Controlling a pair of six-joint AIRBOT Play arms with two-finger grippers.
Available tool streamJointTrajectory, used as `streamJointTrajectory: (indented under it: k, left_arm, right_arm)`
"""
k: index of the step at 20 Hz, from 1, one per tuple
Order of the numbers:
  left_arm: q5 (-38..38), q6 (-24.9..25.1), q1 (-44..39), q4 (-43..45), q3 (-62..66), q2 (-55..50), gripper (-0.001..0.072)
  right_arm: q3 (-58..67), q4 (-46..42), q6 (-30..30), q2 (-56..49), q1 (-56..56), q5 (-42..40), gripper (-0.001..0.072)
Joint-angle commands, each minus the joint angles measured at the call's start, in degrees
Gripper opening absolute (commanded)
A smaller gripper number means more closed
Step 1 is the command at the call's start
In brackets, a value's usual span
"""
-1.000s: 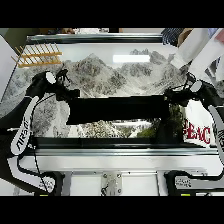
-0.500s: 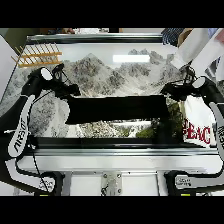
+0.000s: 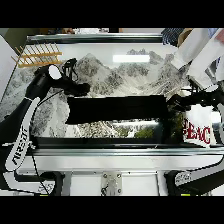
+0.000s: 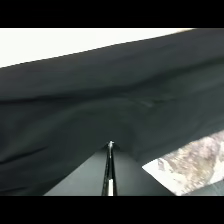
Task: Fold the clothes and pants, and hang the long-sleeved shirts on hangers.
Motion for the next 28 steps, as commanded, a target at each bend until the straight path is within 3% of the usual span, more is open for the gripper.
streamJointTrajectory:
  k: [1, 8, 10, 15, 19, 25, 28]
  left_arm:
    - [1.49, 0.07, -3.98, 0.0, 0.07, 0.2, 0.0009]
    - [5.86, 0.02, -7.39, 0.0, 0.07, 0.17, 0.0009]
    - [6.38, -0.04, -8.04, -0.13, 0.07, -0.26, 0.0009]
    - [8.61, 0.15, -10.4, -4.59, 0.09, -6.54, 0.0009]
    - [13.9, 2.99, -13.33, -12.98, 0.61, -14.05, 0.0009]
    - [10.8, 3.06, -18.25, -14.99, 13.77, -25.99, 0.0009]
    - [7.13, 2.91, -19.43, -14.97, 19.76, -30.8, 0.0008]
  right_arm:
    - [0.04, 7.28, -5.46, -4.02, 0.61, 1.75, 0.0457]
    - [0.07, 10.19, -5.9, -5.49, 4.83, 0.09, 0.0419]
    - [0.09, 10.14, -5.86, -5.42, 4.81, -0.24, 0.0012]
    - [0.81, 8.59, -5.62, 0.17, 4.26, 0.79, 0.0008]
    - [9.6, 1.81, -1.16, 5.68, 5.84, 9.81, 0.0009]
    - [22.67, -4.52, 5.95, 10.05, 14.03, 19.71, 0.0009]
    - [25.64, -4.83, 7.72, 11.02, 18.43, 20.44, 0.0009]
